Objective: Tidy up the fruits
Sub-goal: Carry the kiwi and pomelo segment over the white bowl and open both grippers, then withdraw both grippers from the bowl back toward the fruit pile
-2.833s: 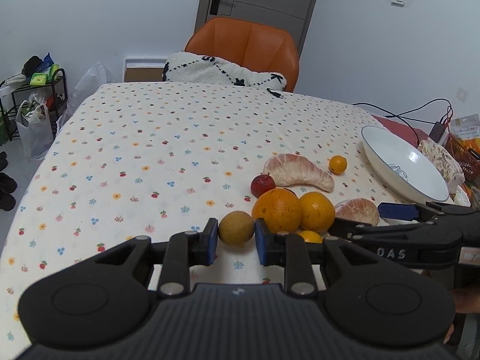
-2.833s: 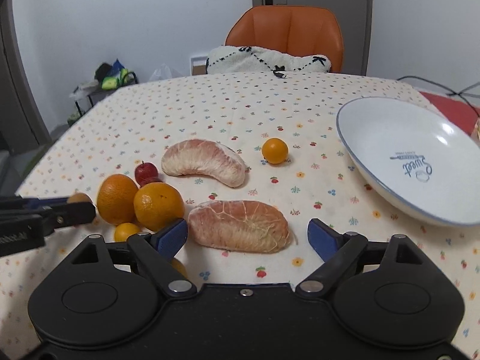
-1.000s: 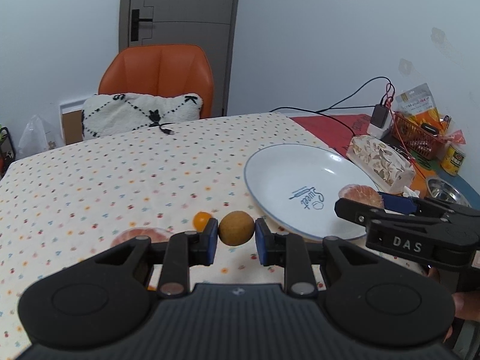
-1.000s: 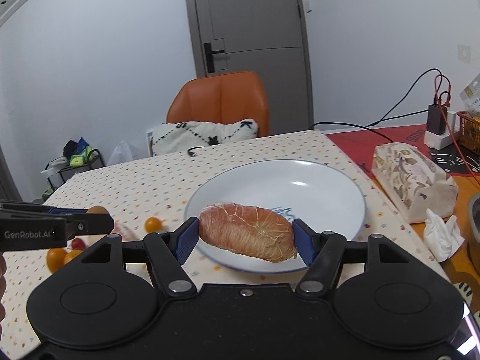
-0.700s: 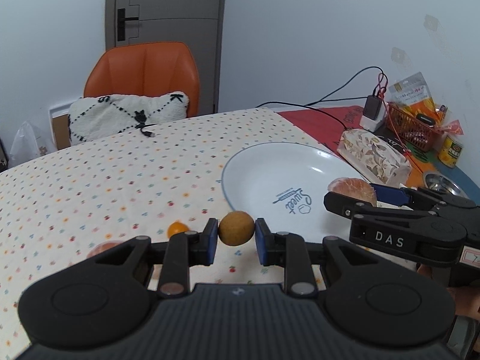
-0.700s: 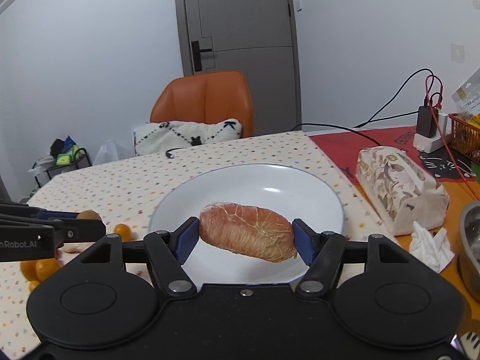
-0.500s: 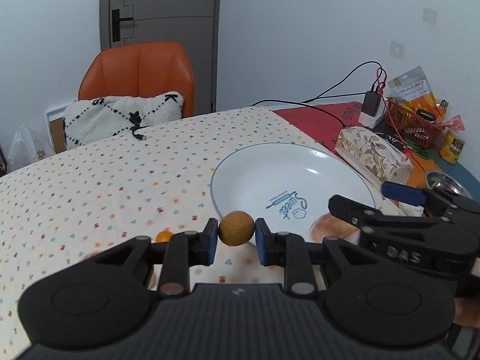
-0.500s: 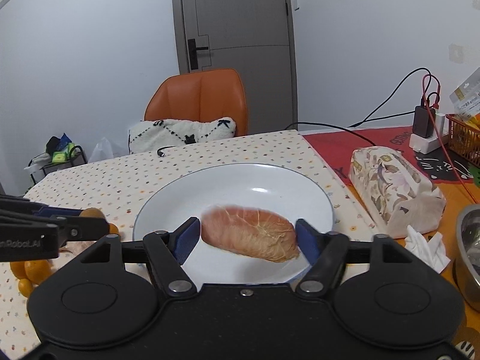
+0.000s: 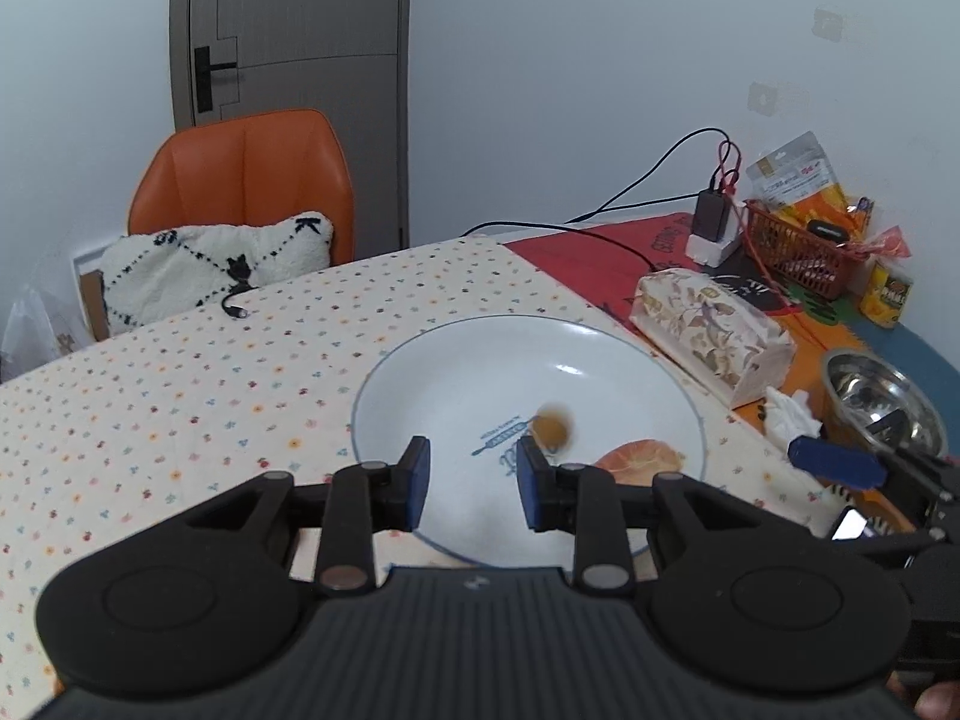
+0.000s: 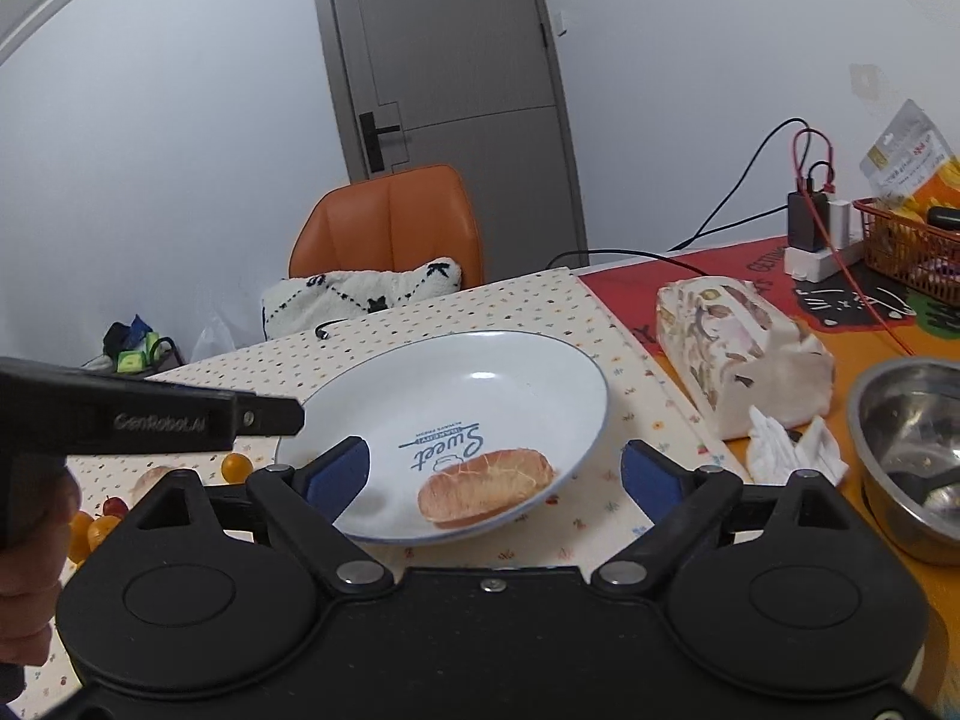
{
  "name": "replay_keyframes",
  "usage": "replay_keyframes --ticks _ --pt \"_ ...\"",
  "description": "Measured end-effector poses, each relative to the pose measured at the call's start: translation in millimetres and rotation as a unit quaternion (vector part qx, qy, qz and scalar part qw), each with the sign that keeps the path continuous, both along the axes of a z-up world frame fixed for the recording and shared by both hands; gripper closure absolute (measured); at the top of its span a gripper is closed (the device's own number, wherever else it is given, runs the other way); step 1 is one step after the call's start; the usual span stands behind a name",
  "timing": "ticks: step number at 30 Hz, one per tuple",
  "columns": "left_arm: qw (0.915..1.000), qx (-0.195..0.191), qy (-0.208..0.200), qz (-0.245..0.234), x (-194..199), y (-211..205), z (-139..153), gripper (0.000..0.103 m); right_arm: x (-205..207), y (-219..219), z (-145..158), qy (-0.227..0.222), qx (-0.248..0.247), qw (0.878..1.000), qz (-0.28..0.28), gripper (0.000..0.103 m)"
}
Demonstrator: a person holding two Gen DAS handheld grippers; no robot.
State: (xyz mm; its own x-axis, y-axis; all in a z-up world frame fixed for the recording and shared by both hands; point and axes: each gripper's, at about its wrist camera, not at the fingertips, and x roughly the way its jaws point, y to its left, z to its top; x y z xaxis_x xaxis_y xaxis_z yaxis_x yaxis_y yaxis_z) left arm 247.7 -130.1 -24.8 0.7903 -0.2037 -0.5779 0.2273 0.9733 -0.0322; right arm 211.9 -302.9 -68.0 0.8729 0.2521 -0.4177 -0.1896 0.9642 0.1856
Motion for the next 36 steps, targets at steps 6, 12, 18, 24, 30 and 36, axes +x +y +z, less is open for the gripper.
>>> replay_keyframes --ticks 6,12,18,24,30,36 --pt "0.9999 -0.005 -0.008 0.010 -13 10 3 0.042 -6 -7 -1 0.008 0.009 1.000 -0.008 0.011" --pt "0.9995 0.004 -0.020 0.022 -29 26 2 0.016 -12 -3 -2 0.009 0.026 1.000 -0.006 0.007" --pt "0.9982 0.013 -0.027 0.052 -46 43 3 0.012 -11 4 -8 0.018 0.053 0.998 -0.003 0.000" --pt "0.9973 -0.008 -0.018 0.071 -61 65 8 0.011 -21 14 0 0.017 0.039 0.999 -0.009 0.000" --pt "0.9947 -0.026 -0.019 0.098 -83 90 16 0.011 -32 20 13 0.023 0.043 0.999 -0.001 0.000" --pt "0.9922 -0.036 -0.025 0.116 -109 109 22 0.011 -49 31 26 0.015 0.029 0.999 0.022 0.000"
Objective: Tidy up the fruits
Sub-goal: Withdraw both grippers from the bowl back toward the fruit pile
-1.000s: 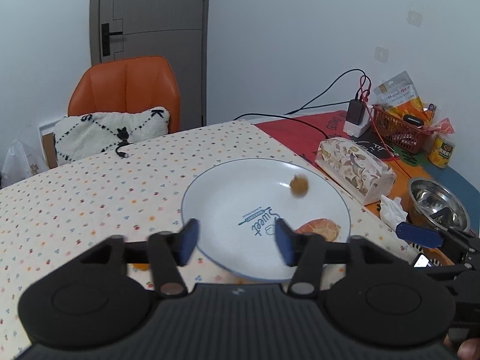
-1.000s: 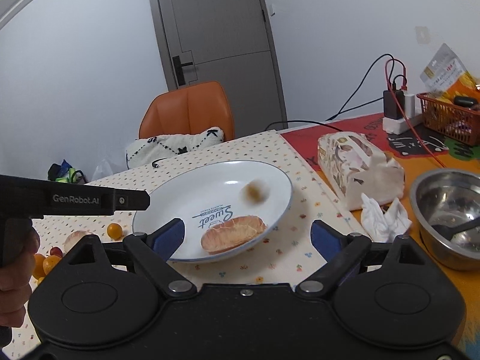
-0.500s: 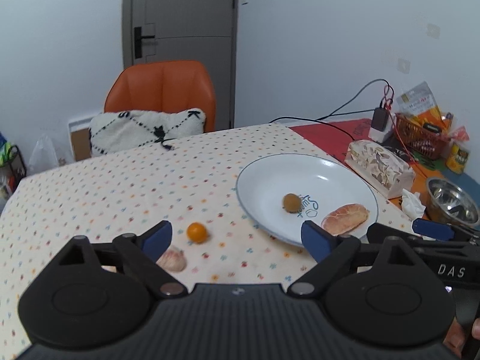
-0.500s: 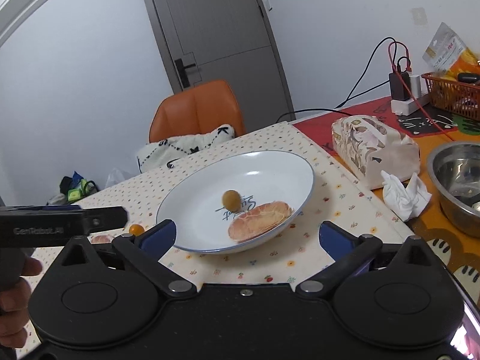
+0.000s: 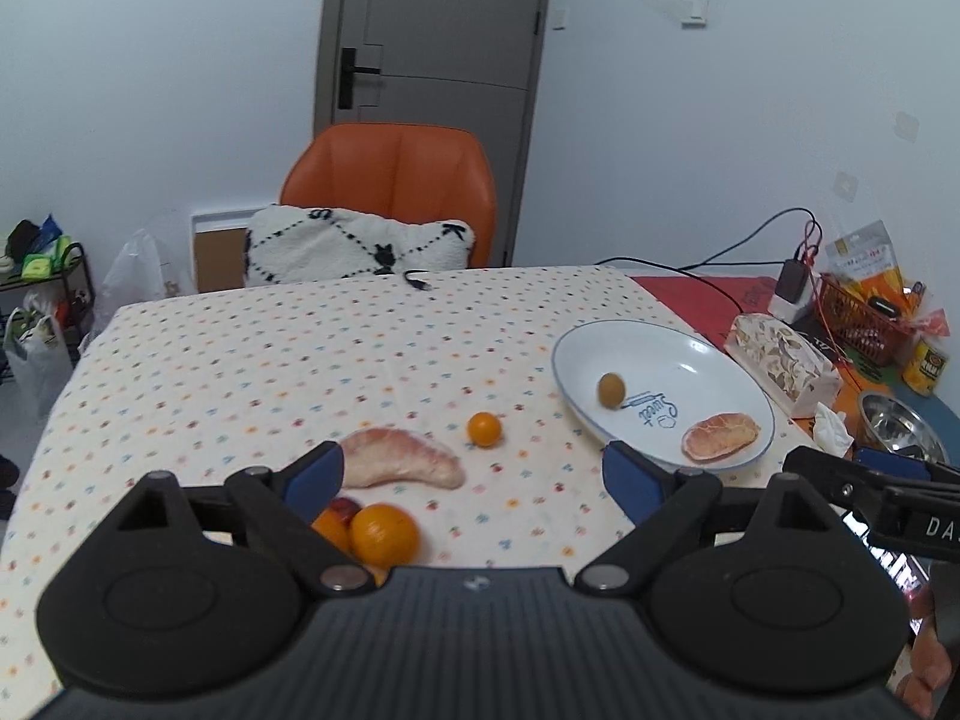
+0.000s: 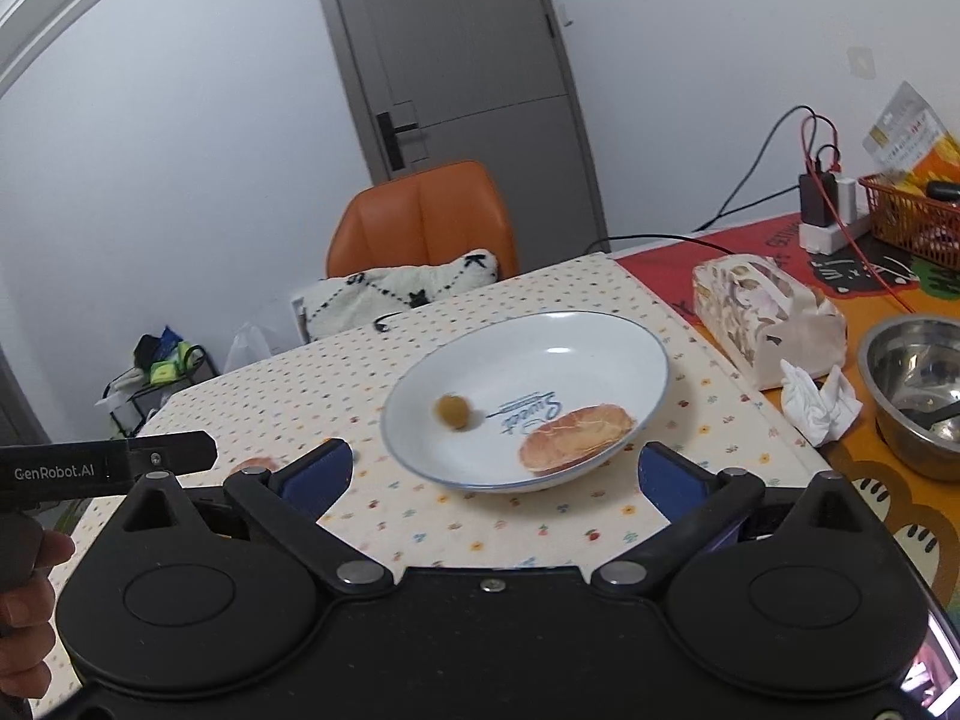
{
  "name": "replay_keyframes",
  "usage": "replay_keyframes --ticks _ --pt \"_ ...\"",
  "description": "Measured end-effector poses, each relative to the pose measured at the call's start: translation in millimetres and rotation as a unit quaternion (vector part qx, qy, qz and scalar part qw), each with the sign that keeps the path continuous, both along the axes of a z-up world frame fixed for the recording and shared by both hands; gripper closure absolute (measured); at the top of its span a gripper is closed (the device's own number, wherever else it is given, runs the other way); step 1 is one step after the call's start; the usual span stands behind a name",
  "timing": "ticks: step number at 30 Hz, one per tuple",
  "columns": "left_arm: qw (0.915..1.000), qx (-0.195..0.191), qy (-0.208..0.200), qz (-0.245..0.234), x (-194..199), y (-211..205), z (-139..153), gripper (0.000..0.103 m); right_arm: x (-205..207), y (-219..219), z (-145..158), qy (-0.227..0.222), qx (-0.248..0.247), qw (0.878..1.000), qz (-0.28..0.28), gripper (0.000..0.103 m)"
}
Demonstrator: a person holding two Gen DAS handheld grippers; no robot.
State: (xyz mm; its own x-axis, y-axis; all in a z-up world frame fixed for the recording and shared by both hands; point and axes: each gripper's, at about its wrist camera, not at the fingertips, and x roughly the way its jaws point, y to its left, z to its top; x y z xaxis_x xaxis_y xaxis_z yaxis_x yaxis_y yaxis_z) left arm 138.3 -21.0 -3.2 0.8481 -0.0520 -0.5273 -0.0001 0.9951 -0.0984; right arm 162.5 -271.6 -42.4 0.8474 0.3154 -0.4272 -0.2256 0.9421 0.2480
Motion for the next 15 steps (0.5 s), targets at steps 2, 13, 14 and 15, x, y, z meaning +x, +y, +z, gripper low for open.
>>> replay_keyframes --ticks 2,13,14,15 --pt "1.0000 -0.001 0.000 0.004 -8 6 1 0.011 -6 5 3 0.000 -0.005 1.000 0.009 0.000" --pt "0.9996 -0.008 0.002 0.027 -49 31 6 0.011 -32 30 18 -0.002 -0.013 0.999 0.050 0.000" --pt "0.9996 -0.007 0.001 0.028 -52 33 6 0.011 -34 32 19 -0.002 -0.015 0.999 0.051 0.000" --pt "0.9995 -0.007 0.000 0.031 -55 35 7 0.011 -36 34 20 -0.003 -0.017 0.998 0.052 0.000"
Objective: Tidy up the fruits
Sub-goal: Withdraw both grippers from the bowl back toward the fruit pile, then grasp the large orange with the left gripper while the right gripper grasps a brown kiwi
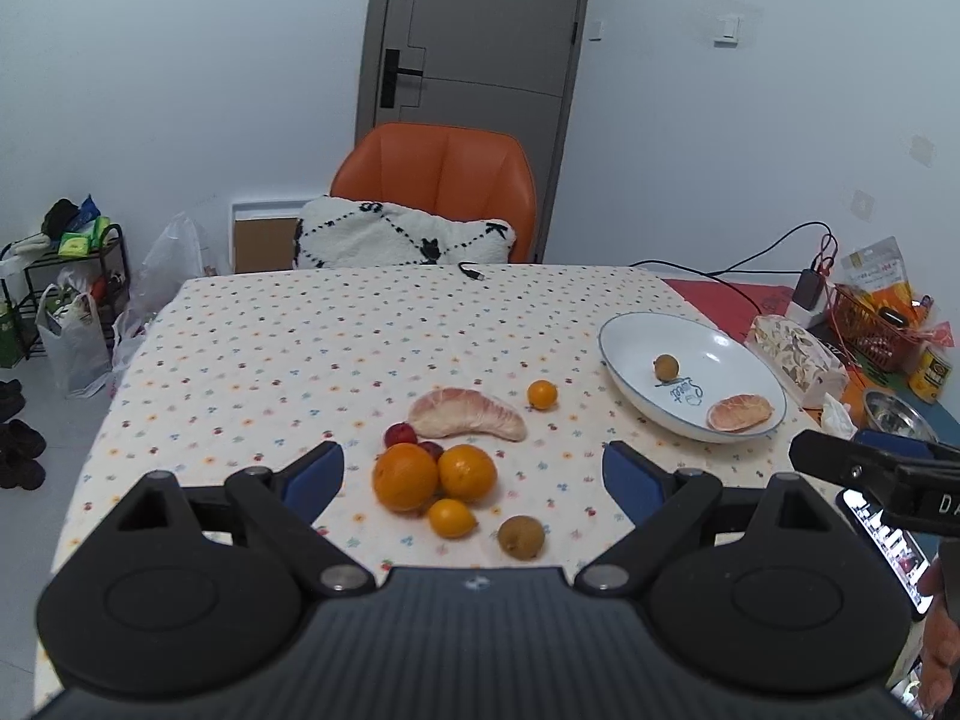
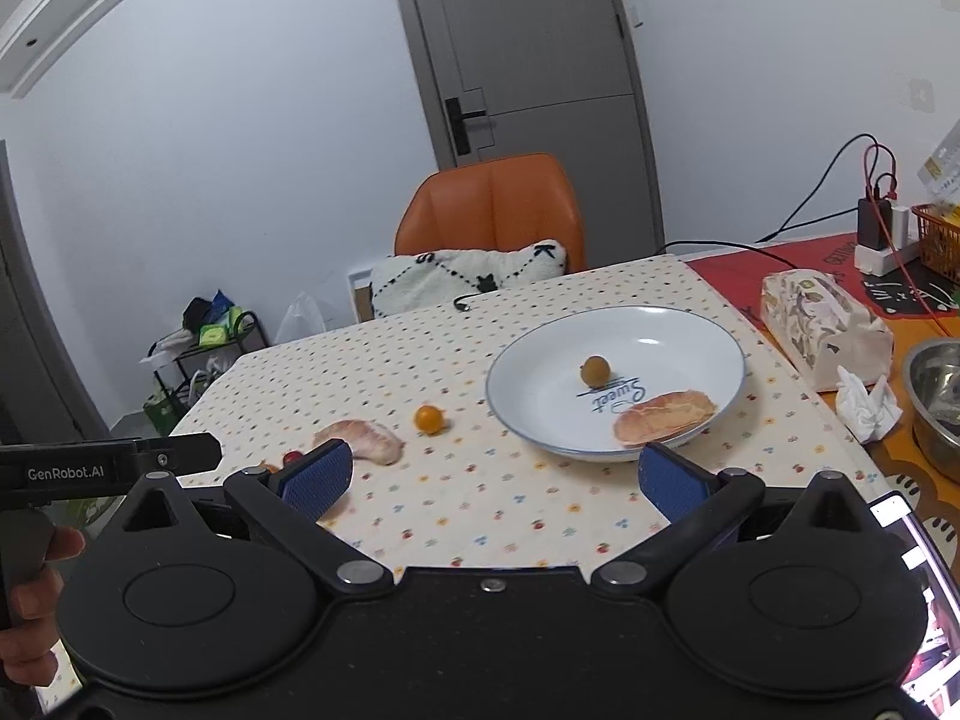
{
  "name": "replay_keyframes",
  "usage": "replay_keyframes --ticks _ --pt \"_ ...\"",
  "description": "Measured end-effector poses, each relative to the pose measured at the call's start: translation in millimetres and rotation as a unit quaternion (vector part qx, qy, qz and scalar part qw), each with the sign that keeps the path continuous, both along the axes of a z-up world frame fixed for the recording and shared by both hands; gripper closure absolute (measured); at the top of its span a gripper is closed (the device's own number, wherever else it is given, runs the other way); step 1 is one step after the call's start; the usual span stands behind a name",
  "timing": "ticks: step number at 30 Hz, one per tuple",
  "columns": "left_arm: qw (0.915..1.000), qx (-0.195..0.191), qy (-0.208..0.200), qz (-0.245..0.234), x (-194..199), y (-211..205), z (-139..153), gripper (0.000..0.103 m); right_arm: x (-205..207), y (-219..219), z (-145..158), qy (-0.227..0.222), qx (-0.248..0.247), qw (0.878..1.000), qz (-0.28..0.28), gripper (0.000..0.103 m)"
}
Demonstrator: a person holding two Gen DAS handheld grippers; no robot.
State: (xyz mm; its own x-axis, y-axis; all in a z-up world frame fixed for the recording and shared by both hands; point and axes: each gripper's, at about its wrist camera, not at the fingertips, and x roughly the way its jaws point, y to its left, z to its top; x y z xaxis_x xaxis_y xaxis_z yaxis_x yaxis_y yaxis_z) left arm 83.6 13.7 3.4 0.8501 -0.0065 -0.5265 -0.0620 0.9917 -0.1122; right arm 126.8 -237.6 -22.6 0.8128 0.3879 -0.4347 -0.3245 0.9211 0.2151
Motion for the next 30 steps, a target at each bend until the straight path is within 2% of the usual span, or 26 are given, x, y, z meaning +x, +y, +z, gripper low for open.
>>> replay_keyframes --ticks 4,19,22,30 --pt "0.9999 -0.012 -0.002 0.004 -9 9 0 0.011 -5 7 1 0.007 -0.003 1.000 0.012 0.000" --pt "0.9998 -0.016 0.000 0.013 -18 36 -26 0.014 -12 36 -13 0.017 -0.027 0.999 0.044 0.000" --pt "0.9998 -0.018 -0.002 0.012 -17 39 -30 0.018 -11 42 -16 0.019 -0.022 0.998 0.048 0.000" --pt "0.9995 -0.029 0.008 0.008 -10 50 -41 0.035 -8 67 -26 0.016 -0.028 0.996 0.081 0.002"
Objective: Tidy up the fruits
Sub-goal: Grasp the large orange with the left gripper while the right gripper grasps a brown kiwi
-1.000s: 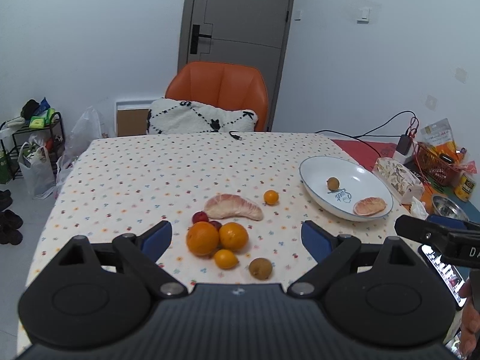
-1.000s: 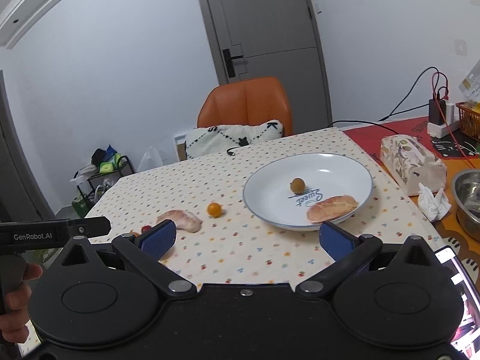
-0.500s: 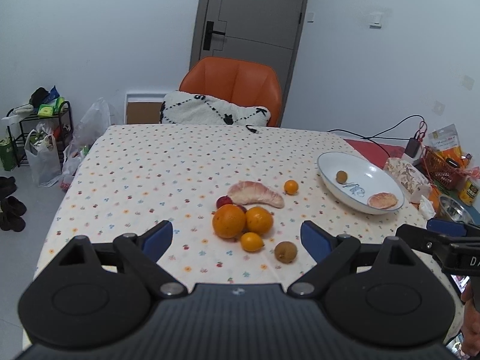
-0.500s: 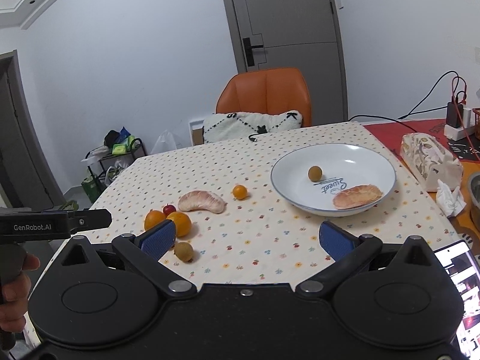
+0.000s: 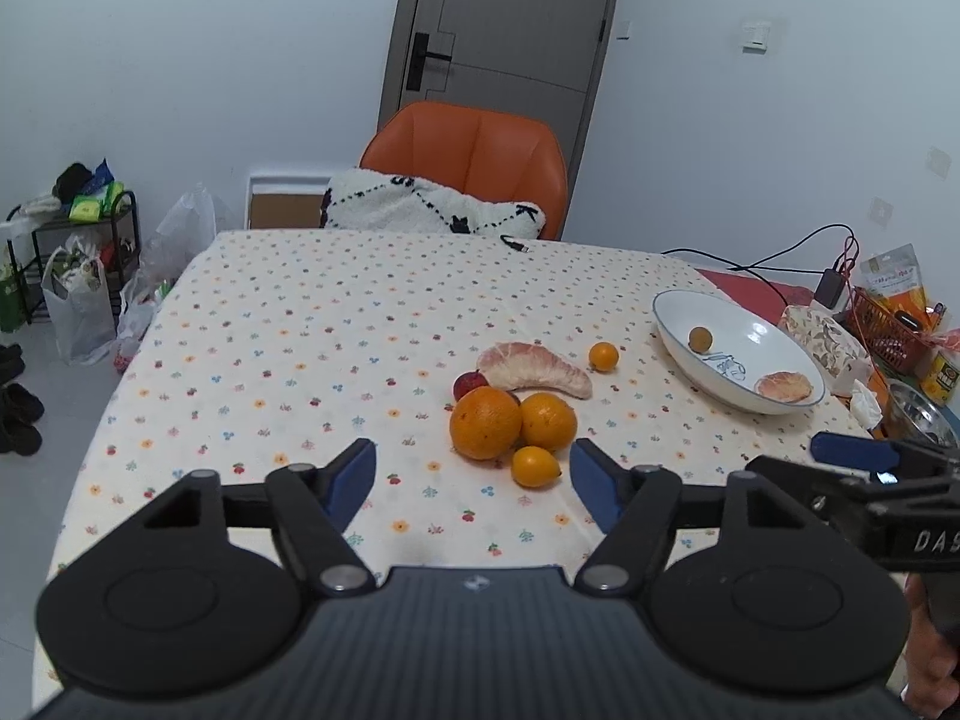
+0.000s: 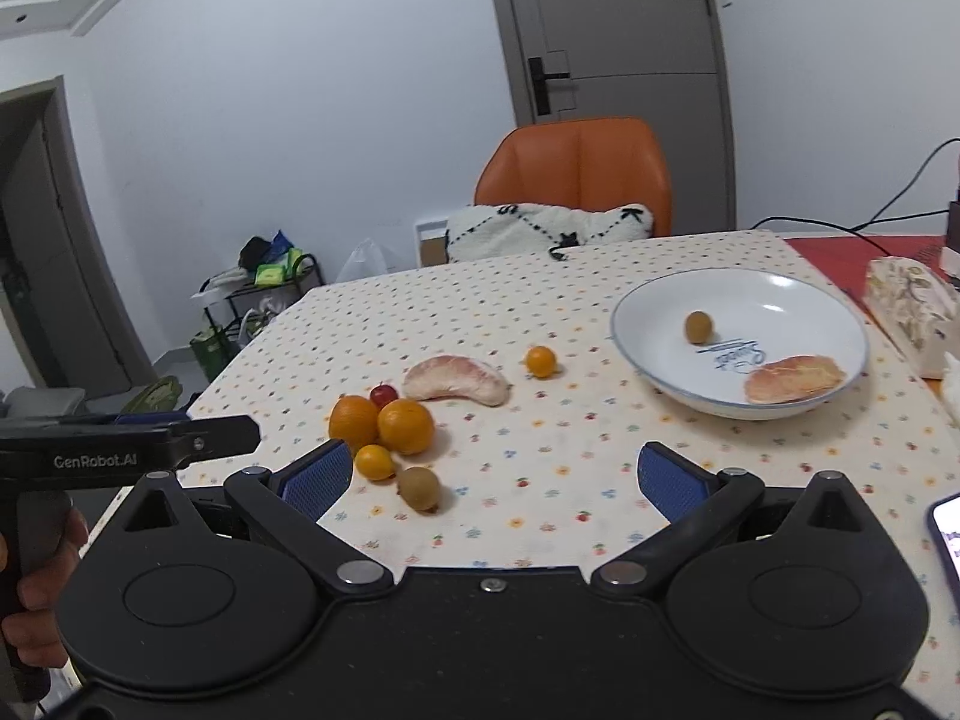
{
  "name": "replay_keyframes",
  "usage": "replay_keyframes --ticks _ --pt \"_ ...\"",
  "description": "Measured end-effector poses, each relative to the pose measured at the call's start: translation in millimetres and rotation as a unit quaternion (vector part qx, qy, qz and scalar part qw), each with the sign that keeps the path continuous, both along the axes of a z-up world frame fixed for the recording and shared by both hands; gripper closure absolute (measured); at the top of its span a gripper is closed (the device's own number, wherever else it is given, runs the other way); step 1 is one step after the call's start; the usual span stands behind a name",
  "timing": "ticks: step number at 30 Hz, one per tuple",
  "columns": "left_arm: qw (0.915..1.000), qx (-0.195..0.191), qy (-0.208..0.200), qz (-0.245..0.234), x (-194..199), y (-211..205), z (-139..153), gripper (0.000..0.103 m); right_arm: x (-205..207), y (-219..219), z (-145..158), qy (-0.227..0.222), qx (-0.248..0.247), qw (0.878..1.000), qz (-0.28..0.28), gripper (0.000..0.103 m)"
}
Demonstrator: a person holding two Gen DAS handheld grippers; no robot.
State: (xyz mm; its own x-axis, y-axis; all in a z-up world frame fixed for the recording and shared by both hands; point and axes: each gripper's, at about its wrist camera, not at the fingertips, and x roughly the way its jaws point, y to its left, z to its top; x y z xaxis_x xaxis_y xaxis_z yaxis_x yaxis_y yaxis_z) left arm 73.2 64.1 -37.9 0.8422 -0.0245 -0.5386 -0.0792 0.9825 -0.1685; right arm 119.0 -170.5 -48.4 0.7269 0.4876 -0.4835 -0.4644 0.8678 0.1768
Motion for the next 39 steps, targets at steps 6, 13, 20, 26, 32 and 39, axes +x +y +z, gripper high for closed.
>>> replay_keyframes --ticks 6,13,20,26,32,39 --pt "1.0000 -0.006 0.008 0.001 10 6 -9 0.041 8 15 -11 0.013 -0.005 1.000 0.023 0.014" --pt "0.9997 -0.010 0.021 -0.007 30 8 -18 0.046 24 30 -25 0.039 -0.003 0.998 0.040 0.030" --pt "0.9993 -0.015 0.034 -0.007 49 9 -26 0.046 41 47 -39 0.063 0.002 0.996 0.059 0.042" --pt "0.9988 -0.019 0.044 -0.012 61 10 -31 0.047 50 55 -47 0.076 0.004 0.995 0.071 0.047" --pt "0.9986 -0.020 0.046 -0.018 75 7 -34 0.047 56 52 -51 0.076 0.007 0.995 0.070 0.070" --pt "0.9980 -0.040 0.043 -0.022 83 5 -40 0.053 60 45 -49 0.084 0.025 0.993 0.075 0.077"
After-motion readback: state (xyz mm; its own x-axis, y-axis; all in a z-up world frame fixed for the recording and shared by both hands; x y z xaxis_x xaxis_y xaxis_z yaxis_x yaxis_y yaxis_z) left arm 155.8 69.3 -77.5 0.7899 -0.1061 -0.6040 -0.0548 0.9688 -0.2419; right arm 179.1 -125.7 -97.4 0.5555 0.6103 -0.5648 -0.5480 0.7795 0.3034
